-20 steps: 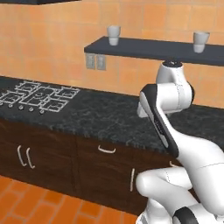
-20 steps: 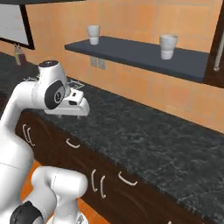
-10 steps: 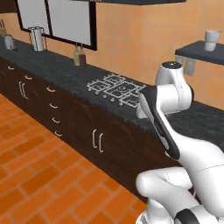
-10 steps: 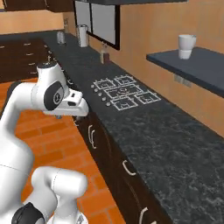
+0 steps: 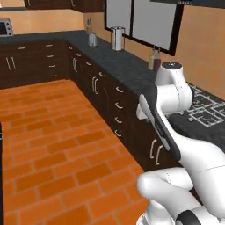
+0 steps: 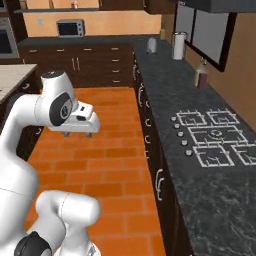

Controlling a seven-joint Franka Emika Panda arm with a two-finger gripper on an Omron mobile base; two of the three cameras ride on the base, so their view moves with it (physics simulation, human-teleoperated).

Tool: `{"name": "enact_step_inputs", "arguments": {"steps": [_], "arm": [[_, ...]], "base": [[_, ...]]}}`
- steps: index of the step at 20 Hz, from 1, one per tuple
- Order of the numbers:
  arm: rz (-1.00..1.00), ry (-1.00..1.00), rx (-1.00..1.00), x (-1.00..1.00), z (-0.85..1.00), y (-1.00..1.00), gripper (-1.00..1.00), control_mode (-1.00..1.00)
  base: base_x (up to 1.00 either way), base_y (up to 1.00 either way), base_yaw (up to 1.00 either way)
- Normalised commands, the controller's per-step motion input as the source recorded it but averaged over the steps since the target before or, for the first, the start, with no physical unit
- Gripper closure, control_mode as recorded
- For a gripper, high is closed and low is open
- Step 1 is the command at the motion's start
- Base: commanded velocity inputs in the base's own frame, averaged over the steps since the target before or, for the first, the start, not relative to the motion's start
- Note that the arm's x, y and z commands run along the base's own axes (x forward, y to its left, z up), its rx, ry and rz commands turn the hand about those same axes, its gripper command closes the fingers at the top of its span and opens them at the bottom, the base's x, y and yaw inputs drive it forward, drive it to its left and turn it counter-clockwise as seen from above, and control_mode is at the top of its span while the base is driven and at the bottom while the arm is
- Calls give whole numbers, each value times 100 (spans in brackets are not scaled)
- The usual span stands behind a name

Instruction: Navigate to the toaster oven.

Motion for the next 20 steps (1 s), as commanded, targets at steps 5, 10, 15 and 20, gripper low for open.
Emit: {"name": "enact_step_inputs", "arguments": {"steps": [5, 10, 15, 20], "arm": [[0, 0, 0, 0, 0, 0, -100, 100], [0, 0, 0, 0, 0, 0, -100, 100], [0, 0, 0, 0, 0, 0, -100, 100], [0, 0, 0, 0, 0, 0, -100, 100]], "base": [[100, 27, 34], [100, 28, 20], [100, 22, 6], [100, 29, 1]]}}
